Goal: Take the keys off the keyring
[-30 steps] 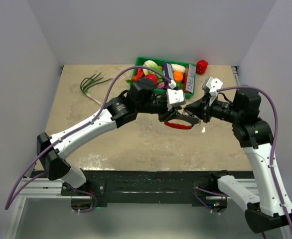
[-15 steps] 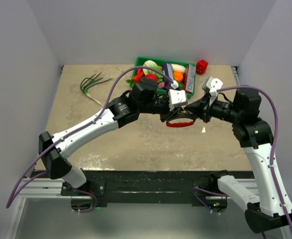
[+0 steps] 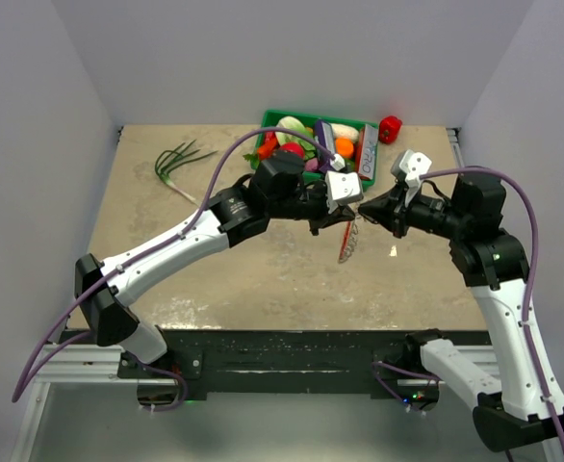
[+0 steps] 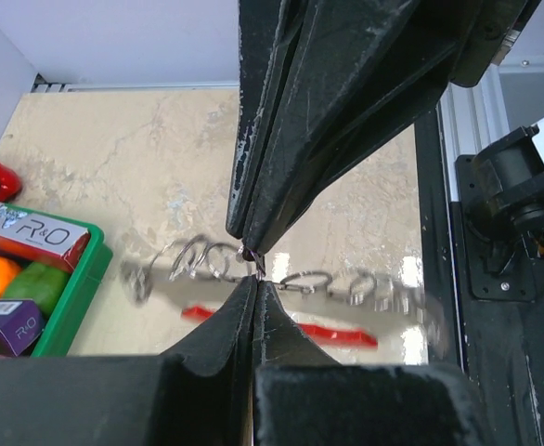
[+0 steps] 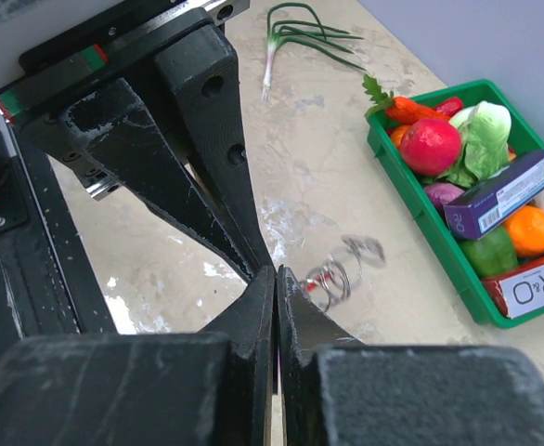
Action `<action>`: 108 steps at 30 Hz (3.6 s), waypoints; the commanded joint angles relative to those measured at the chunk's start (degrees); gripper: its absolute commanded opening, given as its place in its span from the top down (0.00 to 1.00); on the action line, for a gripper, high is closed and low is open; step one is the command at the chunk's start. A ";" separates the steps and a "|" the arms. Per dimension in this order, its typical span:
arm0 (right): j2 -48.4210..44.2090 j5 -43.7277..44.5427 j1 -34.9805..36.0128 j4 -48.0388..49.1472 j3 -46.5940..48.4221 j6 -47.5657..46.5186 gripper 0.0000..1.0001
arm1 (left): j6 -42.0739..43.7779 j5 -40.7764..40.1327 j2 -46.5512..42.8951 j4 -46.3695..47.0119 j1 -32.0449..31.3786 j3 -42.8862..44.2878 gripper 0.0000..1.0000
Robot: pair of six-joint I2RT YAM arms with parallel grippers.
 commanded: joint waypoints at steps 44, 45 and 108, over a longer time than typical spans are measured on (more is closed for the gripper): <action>2.48 -7.27 -0.01 -10.84 1.38 -26.37 0.90 | 2.58 5.57 -3.58 -0.19 -0.14 0.42 1.00; 2.57 -7.62 -0.01 -11.36 1.47 -26.81 0.95 | 2.50 5.66 -3.58 -0.28 -0.14 0.33 1.00; -1.74 -21.69 -0.10 -18.84 3.14 -33.58 0.52 | -5.85 23.76 -6.48 3.06 5.74 1.65 1.00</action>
